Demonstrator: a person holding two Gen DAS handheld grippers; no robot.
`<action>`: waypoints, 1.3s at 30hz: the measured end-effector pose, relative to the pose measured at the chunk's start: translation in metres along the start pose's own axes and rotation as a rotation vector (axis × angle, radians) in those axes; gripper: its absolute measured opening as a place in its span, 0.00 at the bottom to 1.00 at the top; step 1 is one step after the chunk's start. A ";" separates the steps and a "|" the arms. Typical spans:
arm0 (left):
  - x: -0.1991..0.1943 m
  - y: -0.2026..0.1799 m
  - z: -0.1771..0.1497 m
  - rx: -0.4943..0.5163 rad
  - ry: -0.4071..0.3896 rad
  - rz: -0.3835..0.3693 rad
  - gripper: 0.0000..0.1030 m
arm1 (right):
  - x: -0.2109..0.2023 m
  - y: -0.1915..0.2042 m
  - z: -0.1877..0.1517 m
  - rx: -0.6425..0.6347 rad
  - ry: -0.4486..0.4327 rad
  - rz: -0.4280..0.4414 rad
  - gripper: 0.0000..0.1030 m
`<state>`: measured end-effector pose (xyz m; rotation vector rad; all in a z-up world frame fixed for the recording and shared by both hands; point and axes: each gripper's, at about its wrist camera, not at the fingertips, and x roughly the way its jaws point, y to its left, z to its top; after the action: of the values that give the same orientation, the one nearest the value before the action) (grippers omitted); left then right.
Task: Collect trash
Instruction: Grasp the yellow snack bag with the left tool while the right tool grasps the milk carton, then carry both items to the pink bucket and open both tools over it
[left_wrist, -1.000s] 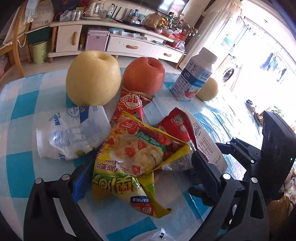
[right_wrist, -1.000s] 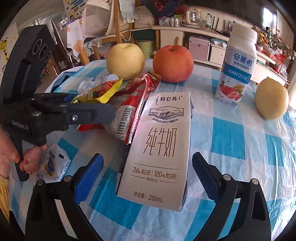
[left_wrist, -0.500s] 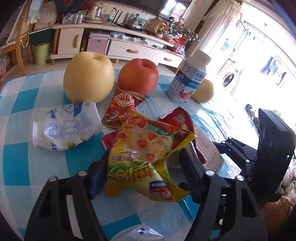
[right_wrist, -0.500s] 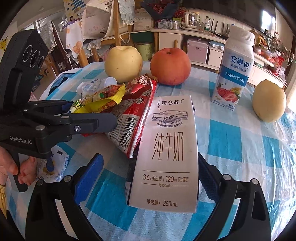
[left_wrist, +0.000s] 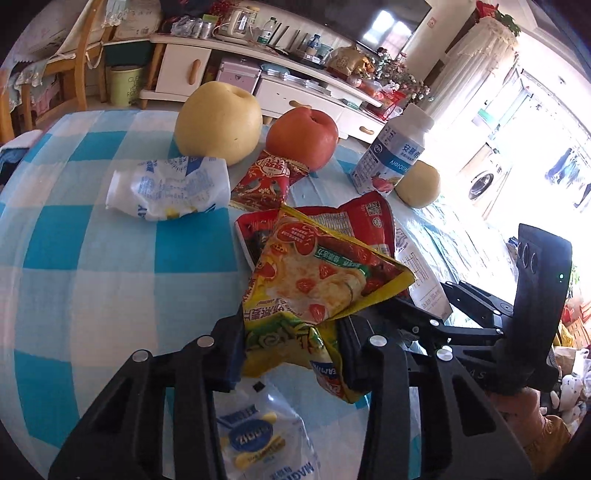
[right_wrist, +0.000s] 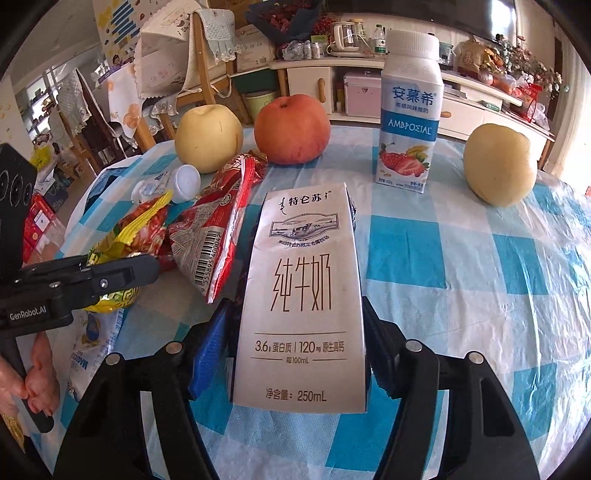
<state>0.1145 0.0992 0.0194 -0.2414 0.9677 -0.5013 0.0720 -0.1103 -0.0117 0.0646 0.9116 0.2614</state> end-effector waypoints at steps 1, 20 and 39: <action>-0.004 0.000 -0.003 -0.010 -0.005 0.002 0.40 | -0.002 -0.002 -0.001 0.013 -0.001 0.004 0.65; -0.093 -0.015 -0.074 -0.157 -0.148 -0.038 0.40 | -0.063 -0.017 -0.050 0.274 -0.070 0.100 0.65; -0.159 0.019 -0.079 -0.309 -0.340 -0.125 0.40 | -0.120 0.061 -0.084 0.132 -0.117 0.181 0.65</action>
<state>-0.0200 0.1979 0.0827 -0.6475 0.6953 -0.4059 -0.0763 -0.0863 0.0395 0.2824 0.8062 0.3612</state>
